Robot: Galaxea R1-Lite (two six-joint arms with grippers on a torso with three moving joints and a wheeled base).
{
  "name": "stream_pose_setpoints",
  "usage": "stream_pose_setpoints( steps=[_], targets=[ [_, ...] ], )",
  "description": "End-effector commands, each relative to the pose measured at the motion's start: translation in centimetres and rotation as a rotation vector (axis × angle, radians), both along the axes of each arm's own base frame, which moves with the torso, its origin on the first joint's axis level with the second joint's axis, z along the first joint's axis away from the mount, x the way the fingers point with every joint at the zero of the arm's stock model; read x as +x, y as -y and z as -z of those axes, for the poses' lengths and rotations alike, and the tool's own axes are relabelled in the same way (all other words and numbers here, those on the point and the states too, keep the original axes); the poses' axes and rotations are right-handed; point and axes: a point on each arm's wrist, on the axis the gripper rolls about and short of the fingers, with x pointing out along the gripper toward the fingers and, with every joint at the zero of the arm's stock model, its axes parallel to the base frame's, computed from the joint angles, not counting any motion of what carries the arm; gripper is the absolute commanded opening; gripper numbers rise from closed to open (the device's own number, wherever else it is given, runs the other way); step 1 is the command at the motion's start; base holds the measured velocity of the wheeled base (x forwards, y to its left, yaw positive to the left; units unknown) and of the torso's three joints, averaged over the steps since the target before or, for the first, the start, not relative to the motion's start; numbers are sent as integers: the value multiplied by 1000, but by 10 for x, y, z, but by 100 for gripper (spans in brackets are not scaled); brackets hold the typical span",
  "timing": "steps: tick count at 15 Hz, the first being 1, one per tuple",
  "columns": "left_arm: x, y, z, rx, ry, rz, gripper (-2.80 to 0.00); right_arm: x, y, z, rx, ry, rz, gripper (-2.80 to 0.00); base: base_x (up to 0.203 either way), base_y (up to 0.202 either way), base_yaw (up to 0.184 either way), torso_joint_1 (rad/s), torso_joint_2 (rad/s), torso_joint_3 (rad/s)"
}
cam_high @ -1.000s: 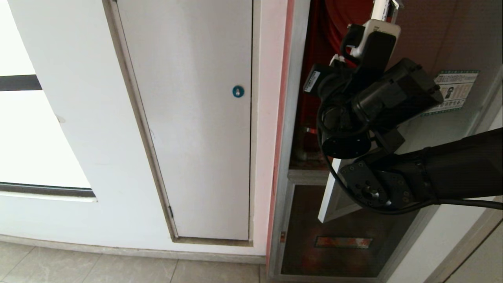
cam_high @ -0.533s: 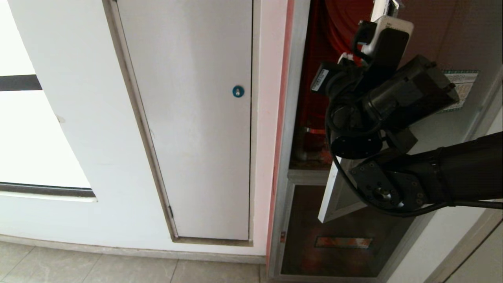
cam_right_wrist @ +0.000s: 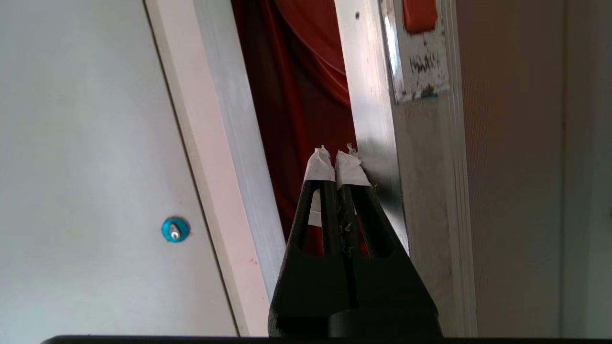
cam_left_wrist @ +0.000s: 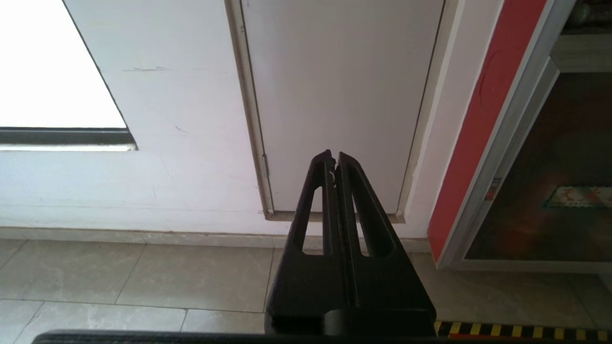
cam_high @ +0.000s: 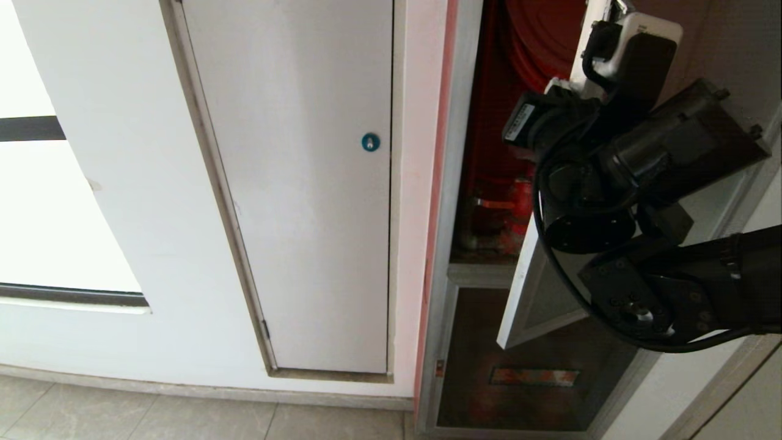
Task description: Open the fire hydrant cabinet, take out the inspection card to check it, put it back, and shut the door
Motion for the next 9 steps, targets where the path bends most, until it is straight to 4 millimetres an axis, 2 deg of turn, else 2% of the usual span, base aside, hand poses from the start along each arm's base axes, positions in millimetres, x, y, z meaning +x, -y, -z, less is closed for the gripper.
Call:
stream_pose_setpoints(
  steps=[1,4,9],
  targets=[
    [0,0,0,0,-1,-1,-280,-8,9,-8,17,20,14,-280,0,0,0,0,0,0],
    [0,0,0,0,-1,-1,-280,-17,19,-10,16,19,23,-280,0,0,0,0,0,0],
    [0,0,0,0,-1,-1,-280,-46,39,-17,35,18,41,-280,0,0,0,0,0,0]
  ],
)
